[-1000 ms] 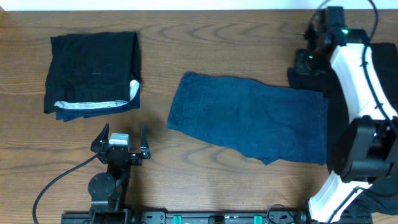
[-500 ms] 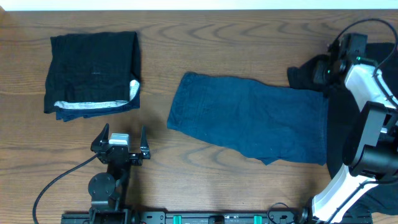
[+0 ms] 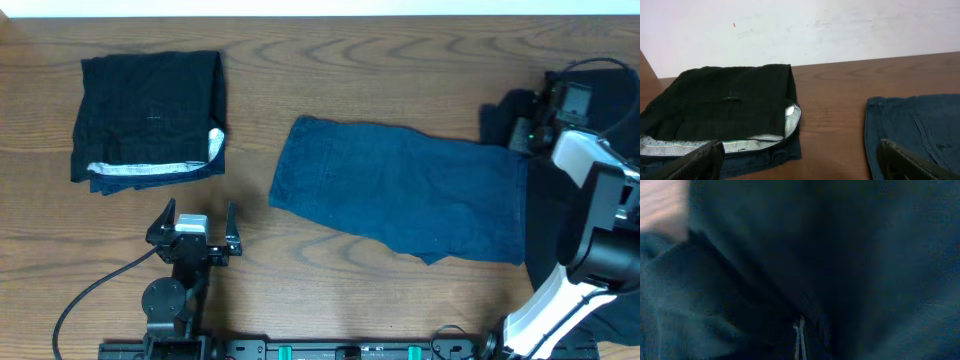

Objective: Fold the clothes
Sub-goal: 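Return the right gripper to the right side of the shorts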

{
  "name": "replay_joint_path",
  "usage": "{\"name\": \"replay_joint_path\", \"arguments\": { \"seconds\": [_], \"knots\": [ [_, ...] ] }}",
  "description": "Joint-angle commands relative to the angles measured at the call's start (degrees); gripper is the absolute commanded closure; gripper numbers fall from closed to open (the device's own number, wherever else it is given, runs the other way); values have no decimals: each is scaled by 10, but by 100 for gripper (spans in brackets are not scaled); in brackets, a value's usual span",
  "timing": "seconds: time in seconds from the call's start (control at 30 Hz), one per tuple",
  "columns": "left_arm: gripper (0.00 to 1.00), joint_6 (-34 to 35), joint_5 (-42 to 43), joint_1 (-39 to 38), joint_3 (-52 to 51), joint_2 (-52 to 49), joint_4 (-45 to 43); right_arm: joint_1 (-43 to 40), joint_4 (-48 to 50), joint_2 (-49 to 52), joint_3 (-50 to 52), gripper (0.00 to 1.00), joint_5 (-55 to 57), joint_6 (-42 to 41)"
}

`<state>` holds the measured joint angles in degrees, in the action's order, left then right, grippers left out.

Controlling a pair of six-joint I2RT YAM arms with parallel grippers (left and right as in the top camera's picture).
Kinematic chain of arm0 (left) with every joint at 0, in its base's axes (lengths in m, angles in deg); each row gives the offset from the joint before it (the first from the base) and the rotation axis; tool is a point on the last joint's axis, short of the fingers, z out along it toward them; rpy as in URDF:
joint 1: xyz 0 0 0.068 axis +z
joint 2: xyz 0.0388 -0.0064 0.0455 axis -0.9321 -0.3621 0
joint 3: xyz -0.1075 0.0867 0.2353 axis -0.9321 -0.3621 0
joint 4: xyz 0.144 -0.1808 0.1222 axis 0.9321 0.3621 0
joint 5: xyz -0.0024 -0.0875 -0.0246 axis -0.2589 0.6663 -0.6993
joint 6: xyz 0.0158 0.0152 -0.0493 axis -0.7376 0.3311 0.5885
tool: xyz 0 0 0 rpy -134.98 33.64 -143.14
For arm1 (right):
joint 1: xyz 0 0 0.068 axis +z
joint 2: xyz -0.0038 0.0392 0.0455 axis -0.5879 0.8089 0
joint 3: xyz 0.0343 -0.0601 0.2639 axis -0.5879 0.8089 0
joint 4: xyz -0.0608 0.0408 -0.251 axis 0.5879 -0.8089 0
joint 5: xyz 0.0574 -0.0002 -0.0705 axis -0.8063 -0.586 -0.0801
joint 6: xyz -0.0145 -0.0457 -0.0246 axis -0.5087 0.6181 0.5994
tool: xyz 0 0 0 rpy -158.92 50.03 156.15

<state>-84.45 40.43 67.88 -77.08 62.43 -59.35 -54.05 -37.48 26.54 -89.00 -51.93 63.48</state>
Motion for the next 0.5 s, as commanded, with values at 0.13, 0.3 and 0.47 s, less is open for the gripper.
{"name": "replay_joint_path", "arguments": {
  "seconds": [0.13,0.3,0.47],
  "knots": [
    [2,-5,12,-2,-9,3,19,-89,33,5,8,99,34,-17],
    [2,-5,12,-2,-9,3,19,-116,31,-2,-30,89,-101,-2],
    [2,-5,12,-2,-9,3,19,-120,-49,-26,-95,73,-168,-2]
  ]
}}
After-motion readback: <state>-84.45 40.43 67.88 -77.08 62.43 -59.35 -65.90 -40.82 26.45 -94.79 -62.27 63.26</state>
